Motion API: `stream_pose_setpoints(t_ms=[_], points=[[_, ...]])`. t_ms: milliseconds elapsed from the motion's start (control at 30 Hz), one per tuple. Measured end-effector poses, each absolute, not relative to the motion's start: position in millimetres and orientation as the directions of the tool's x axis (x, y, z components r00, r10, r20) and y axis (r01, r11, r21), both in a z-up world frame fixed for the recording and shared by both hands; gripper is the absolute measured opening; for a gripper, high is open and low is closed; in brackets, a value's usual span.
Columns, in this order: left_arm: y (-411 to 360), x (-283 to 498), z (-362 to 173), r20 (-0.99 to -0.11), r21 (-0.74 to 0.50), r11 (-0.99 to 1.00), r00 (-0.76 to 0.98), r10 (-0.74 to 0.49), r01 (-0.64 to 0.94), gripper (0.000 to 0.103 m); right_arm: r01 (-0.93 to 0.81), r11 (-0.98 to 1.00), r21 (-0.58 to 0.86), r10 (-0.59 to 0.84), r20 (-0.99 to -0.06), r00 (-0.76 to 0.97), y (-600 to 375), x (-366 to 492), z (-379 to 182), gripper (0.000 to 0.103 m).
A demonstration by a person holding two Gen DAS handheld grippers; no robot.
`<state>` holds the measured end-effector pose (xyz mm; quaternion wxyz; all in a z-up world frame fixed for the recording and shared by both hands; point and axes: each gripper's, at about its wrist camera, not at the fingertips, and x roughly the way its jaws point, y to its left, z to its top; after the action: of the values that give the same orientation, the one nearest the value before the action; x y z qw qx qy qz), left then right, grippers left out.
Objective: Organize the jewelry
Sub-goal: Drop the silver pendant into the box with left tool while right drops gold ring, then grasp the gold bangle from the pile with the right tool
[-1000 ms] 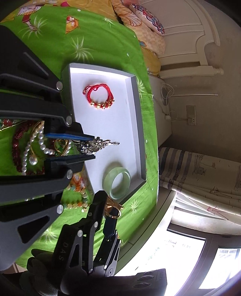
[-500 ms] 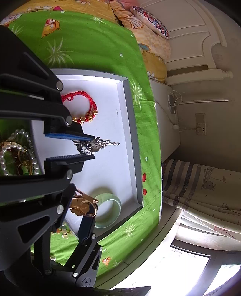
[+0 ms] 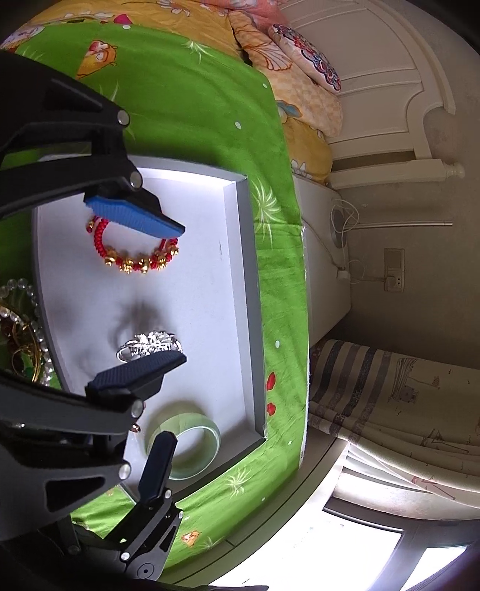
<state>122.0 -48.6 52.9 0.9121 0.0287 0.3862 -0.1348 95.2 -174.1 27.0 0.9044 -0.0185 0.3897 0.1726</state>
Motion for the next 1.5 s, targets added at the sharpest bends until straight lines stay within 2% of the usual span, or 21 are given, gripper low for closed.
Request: stream_pose_setpoints(t_ms=[100, 267, 300, 367, 400, 567, 700, 733, 833, 933, 1033, 1233, 1500], points=[[-34.4, 116.9, 59.3, -0.688, -0.068, 0.970, 0.692, -0.216, 0.235, 0.081, -0.323, 0.941, 0.104, 0.300, -0.697, 0.651, -177.9, 90.3, 32.9, 0.061], [-2.4, 88.5, 76.5, -0.615, -0.062, 0.986, 0.772, -0.159, 0.153, 0.100, -0.326, 0.941, 0.087, 0.304, -0.637, 0.708, -185.6, 69.8, 45.8, 0.062], [4.4, 80.7, 79.5, -0.597, -0.049, 0.991, 0.792, -0.129, 0.125, 0.101, -0.331, 0.940, 0.085, 0.310, -0.622, 0.719, -187.2, 64.5, 47.9, 0.064], [17.8, 64.5, 83.4, -0.572, -0.029, 0.996, 0.815, -0.087, 0.086, 0.101, -0.364, 0.927, 0.090, 0.344, -0.588, 0.732, -188.9, 53.7, 51.3, 0.082], [23.8, 57.1, 84.0, -0.568, -0.028, 0.997, 0.819, -0.080, 0.078, 0.101, -0.382, 0.920, 0.091, 0.361, -0.577, 0.733, -188.9, 48.4, 52.5, 0.087], [48.2, 18.9, 75.3, -0.600, -0.034, 0.997, 0.796, -0.078, 0.072, 0.101, -0.427, 0.903, 0.047, 0.358, -0.635, 0.685, -176.1, 25.0, 44.8, 0.087], [56.6, -10.4, 56.7, -0.653, -0.070, 0.992, 0.748, -0.122, 0.101, 0.101, -0.456, 0.890, 0.017, 0.344, -0.682, 0.646, -162.7, 15.3, 36.1, 0.086], [57.9, -16.1, 51.2, -0.663, -0.079, 0.992, 0.737, -0.130, 0.103, 0.100, -0.456, 0.890, 0.003, 0.330, -0.694, 0.640, -159.6, 13.8, 33.0, 0.084], [53.9, -30.3, 34.8, -0.698, -0.088, 0.988, 0.700, -0.152, 0.127, 0.100, -0.438, 0.899, 0.021, 0.316, -0.723, 0.614, -158.1, 19.0, 28.4, 0.064], [50.1, -40.9, 22.3, -0.714, -0.084, 0.983, 0.679, -0.172, 0.161, 0.100, -0.426, 0.903, 0.055, 0.324, -0.740, 0.590, -158.5, 25.2, 25.6, 0.049], [56.5, -43.9, 22.2, -0.697, -0.126, 0.978, 0.687, -0.207, 0.167, 0.099, -0.440, 0.895, 0.067, 0.338, -0.747, 0.573, -153.3, 27.9, 23.6, 0.039], [70.8, -38.7, 19.9, -0.692, -0.224, 0.962, 0.670, -0.269, 0.154, 0.098, -0.436, 0.898, 0.068, 0.328, -0.763, 0.556, -147.3, 22.8, 17.6, 0.029], [77.0, -40.0, 20.9, -0.669, -0.273, 0.949, 0.677, -0.307, 0.160, 0.098, -0.435, 0.900, 0.023, 0.287, -0.782, 0.553, -132.1, 27.8, 19.4, 0.028]])
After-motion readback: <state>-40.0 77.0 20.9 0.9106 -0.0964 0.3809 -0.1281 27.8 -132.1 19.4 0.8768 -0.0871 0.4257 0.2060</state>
